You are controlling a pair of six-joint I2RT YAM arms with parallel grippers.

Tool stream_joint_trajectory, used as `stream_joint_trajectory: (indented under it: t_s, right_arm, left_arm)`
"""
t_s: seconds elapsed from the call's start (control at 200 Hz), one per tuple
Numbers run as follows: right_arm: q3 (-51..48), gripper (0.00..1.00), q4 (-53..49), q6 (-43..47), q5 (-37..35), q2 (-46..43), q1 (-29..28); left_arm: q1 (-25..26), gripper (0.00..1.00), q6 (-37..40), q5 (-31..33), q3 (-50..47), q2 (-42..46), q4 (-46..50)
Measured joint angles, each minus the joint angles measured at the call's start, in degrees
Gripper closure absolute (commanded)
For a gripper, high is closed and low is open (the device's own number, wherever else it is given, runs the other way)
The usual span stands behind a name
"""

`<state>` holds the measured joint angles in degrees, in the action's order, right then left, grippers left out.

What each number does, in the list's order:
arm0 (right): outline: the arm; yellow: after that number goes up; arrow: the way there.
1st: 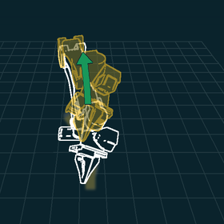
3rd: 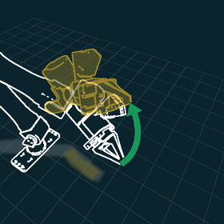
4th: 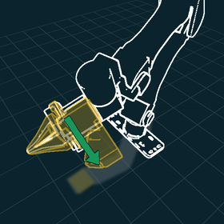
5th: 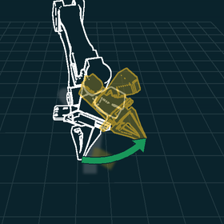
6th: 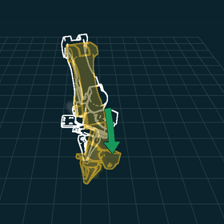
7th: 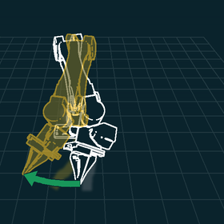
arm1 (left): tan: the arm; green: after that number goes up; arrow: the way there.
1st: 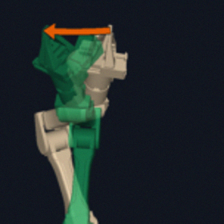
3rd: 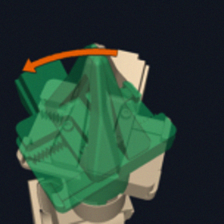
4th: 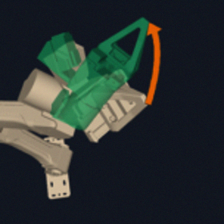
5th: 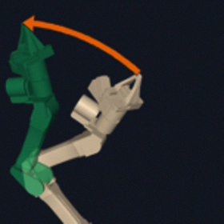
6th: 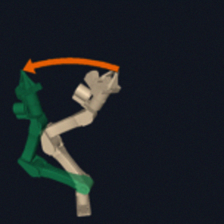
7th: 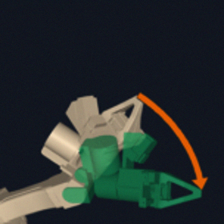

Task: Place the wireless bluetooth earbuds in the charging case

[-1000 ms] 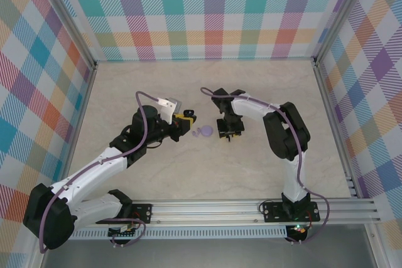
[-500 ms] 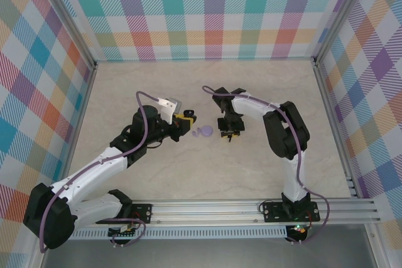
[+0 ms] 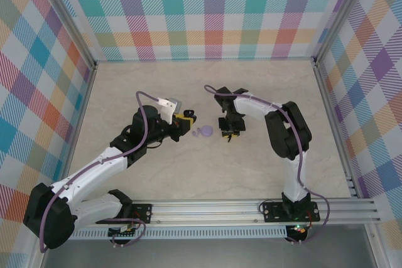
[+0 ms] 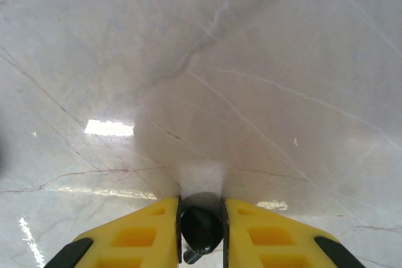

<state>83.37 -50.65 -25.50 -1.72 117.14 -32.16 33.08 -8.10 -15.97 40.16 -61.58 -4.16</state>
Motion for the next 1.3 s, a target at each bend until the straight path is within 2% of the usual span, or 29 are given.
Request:
stream_joint_trajectory:
  t_s: [0.385, 0.785, 1.3]
  right_arm:
    - [-6.29, 0.78, 6.54, 3.67, 4.85, -5.22, 4.24]
    - [-7.06, 0.78, 9.79, 6.88, 8.79, -12.63, 4.39]
    - [-8.83, 0.78, 16.41, 8.46, 19.30, -26.43, 4.37]
  left_arm:
    - [0.07, 0.97, -2.58, -2.54, 0.00, -7.91, -0.61]
    - [0.94, 0.97, -5.70, -6.56, 0.00, -18.91, -5.33]
    - [0.98, 0.97, -7.78, -12.87, 0.07, -21.51, -13.81]
